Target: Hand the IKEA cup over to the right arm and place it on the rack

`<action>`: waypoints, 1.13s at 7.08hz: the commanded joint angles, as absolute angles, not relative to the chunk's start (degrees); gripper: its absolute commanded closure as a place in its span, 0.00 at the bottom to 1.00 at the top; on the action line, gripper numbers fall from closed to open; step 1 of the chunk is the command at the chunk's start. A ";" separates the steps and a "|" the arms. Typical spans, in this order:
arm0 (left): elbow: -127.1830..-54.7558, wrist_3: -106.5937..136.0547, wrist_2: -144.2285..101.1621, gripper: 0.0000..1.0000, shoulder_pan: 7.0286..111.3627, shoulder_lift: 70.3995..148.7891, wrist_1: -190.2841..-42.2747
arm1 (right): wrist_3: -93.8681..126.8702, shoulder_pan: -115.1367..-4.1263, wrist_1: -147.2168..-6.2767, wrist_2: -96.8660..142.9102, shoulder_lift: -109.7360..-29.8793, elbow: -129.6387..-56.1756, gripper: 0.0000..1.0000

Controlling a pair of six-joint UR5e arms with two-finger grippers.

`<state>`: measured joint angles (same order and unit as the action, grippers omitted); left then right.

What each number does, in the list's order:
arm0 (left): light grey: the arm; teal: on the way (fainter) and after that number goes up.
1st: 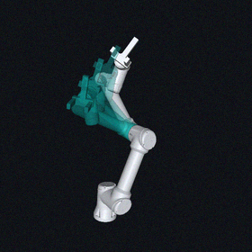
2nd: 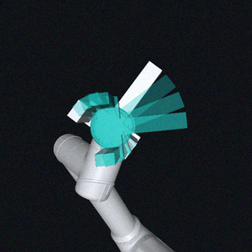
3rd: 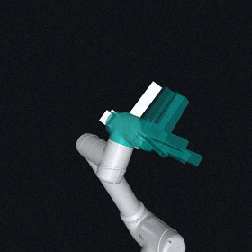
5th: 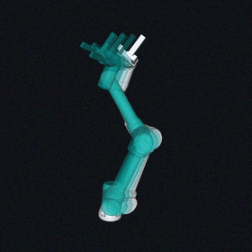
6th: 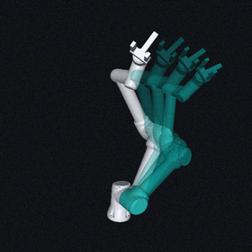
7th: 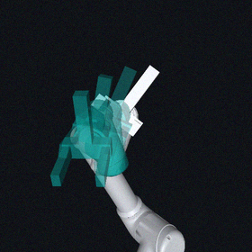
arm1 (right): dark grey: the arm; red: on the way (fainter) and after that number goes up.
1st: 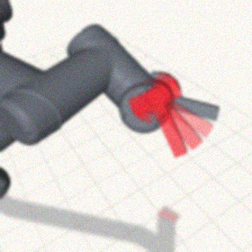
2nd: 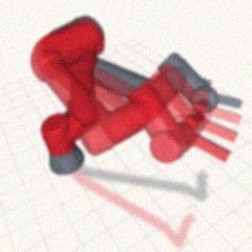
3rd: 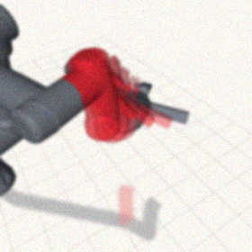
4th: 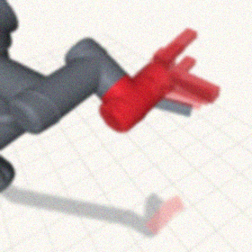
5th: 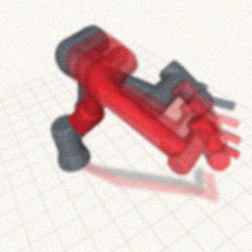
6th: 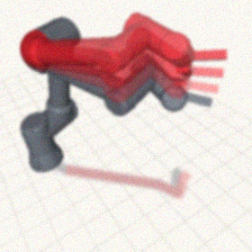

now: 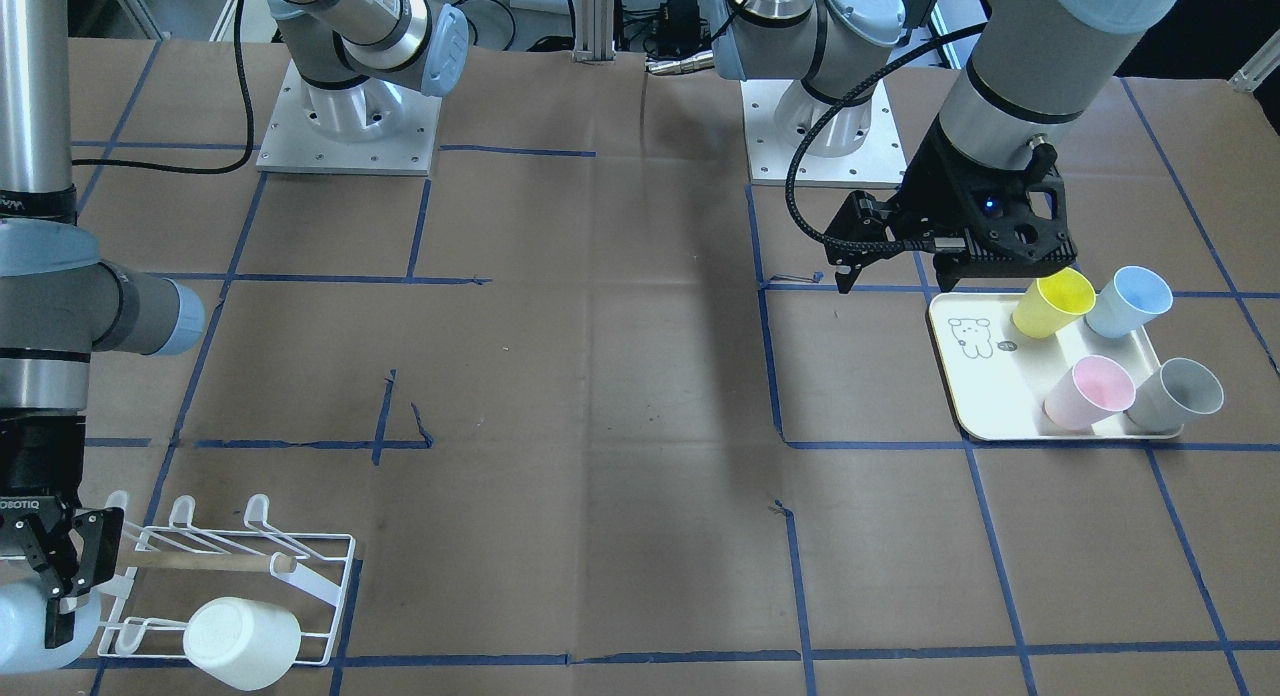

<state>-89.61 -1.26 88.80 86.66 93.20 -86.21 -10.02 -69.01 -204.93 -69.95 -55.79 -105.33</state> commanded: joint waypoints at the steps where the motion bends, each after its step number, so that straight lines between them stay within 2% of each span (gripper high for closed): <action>1: -89.56 -2.28 88.86 0.01 86.66 93.34 -86.31 | -10.02 -69.08 -204.61 -70.14 -55.99 -105.29 0.00; 3: -89.82 -3.94 91.66 0.01 86.92 93.34 -85.96 | -9.76 -69.08 -202.43 -70.31 -57.99 -105.03 0.00; 6: -89.65 -3.60 90.70 0.01 87.45 93.43 -85.69 | -9.84 -69.43 -187.17 -70.48 -70.53 -105.11 0.00; 8: -89.65 -3.25 90.09 0.01 87.80 93.34 -85.52 | -9.76 -70.57 -167.46 -70.49 -79.67 -105.12 0.00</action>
<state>-89.65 -3.40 90.30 87.65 93.40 -85.62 -9.79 -69.81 -179.65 -70.44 -74.04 -105.11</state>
